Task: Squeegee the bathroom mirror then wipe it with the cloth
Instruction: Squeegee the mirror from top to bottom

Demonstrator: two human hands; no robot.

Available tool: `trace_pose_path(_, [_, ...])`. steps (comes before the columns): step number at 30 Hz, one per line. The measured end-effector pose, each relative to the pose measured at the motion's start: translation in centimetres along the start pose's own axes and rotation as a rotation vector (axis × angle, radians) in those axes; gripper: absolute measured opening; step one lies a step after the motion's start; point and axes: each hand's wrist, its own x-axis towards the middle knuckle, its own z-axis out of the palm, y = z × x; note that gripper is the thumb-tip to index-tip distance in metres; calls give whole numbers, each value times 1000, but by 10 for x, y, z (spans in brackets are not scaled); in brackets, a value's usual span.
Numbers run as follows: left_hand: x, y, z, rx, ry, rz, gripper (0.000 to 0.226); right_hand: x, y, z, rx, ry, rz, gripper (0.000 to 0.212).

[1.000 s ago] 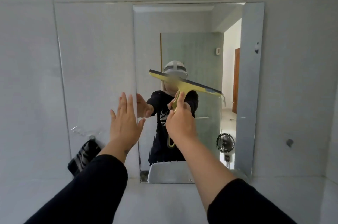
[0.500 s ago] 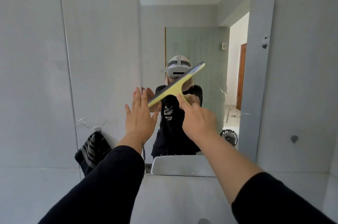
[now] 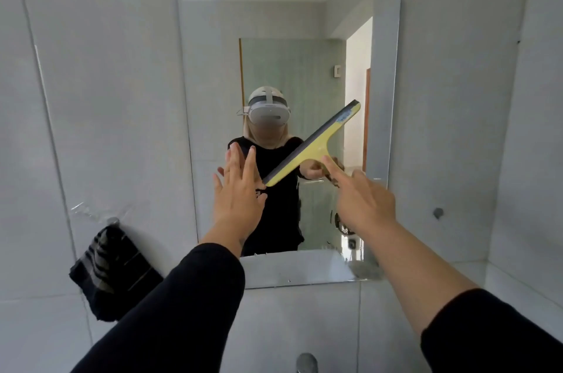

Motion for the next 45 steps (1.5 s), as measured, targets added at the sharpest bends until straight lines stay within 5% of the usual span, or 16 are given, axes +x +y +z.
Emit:
trace_pose_path(10, [4, -6, 27, -16, 49, 59, 83, -20, 32, 42, 410, -44, 233, 70])
trace_pose_path(18, [2, -14, 35, 34, 94, 79, 101, -39, 0, 80, 808, -36, 358, 69])
trace_pose_path(25, [0, -14, 28, 93, 84, 109, 95, -44, -36, 94, 1046, -49, 431, 72])
trace_pose_path(45, [-34, -91, -8, 168, 68, -103, 65, -84, -134, 132, 817, -105, 151, 70])
